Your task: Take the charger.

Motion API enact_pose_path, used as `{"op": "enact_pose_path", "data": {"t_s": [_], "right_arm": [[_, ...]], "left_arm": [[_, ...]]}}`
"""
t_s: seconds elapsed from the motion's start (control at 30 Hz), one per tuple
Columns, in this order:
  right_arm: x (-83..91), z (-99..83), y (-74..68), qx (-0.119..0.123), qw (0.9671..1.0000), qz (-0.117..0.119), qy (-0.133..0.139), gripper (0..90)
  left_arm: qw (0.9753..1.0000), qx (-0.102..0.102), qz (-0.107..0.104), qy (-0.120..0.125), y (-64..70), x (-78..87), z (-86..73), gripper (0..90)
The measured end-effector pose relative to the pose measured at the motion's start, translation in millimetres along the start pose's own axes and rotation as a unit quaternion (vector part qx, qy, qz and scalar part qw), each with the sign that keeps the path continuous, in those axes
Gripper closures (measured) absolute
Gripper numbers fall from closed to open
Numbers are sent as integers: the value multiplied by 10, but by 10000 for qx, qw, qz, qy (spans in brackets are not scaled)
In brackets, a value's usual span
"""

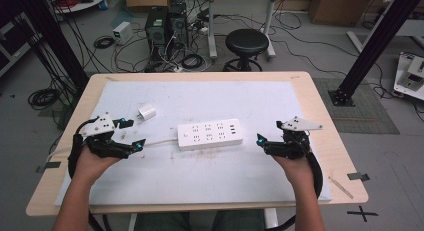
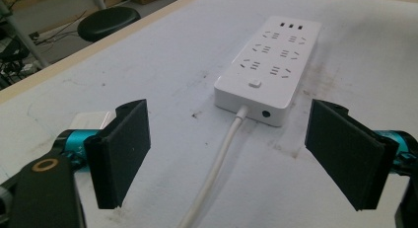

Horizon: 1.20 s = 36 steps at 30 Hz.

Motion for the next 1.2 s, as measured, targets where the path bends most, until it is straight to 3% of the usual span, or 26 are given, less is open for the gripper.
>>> {"op": "enact_pose_path", "data": {"t_s": [0.33,0.53,0.63,0.73,0.77,0.83,0.87,0.93,1.03,1.07,1.1,1.13,1.2], "right_arm": [[75,10,13,55,9999,105,47,168],[61,-39,31,18,9999,123,42,167],[56,-38,23,51,9999,141,23,167],[53,-24,0,67,9999,146,21,168],[49,-21,-6,88,9998,158,25,168],[47,-20,-18,56,9999,139,-6,168],[33,-11,-26,102,9998,168,-13,168],[22,-3,-35,121,9998,147,-25,167],[6,-5,-58,111,9998,155,-63,168],[-4,-10,-62,134,9997,173,-71,167],[-12,-16,-72,134,9997,185,-90,168],[-20,-22,-80,156,9996,189,-106,168],[-37,-34,-92,201,9995,220,-131,168]], "left_arm": [[9999,-14,132,-83,-77,-99,44,174],[9992,64,346,-180,-233,-195,31,175],[9990,107,413,-133,-347,-271,33,176],[9983,151,471,-307,-476,-353,19,176],[9978,179,528,-371,-575,-409,25,176],[9978,209,541,-322,-628,-437,26,176],[9966,328,573,-494,-753,-508,-12,176],[9953,343,620,-657,-872,-584,-63,176],[9940,528,829,-481,-1030,-671,-156,176],[9928,505,924,-564,-1078,-695,-206,176],[9928,505,924,-564,-1078,-695,-206,176],[9910,590,885,-814,-1149,-756,-295,176],[9905,569,852,-917,-1195,-806,-327,176]]}}
Point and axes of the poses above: each handheld gripper's, and its own axes: x roughly backward along the jaws, z roughly out of its top, y roughly to its right, the point moved 6 cm from there along -x, roughly forward along the jaws, and after that the axes turned 7 degrees about y, right-handed, at the moved point
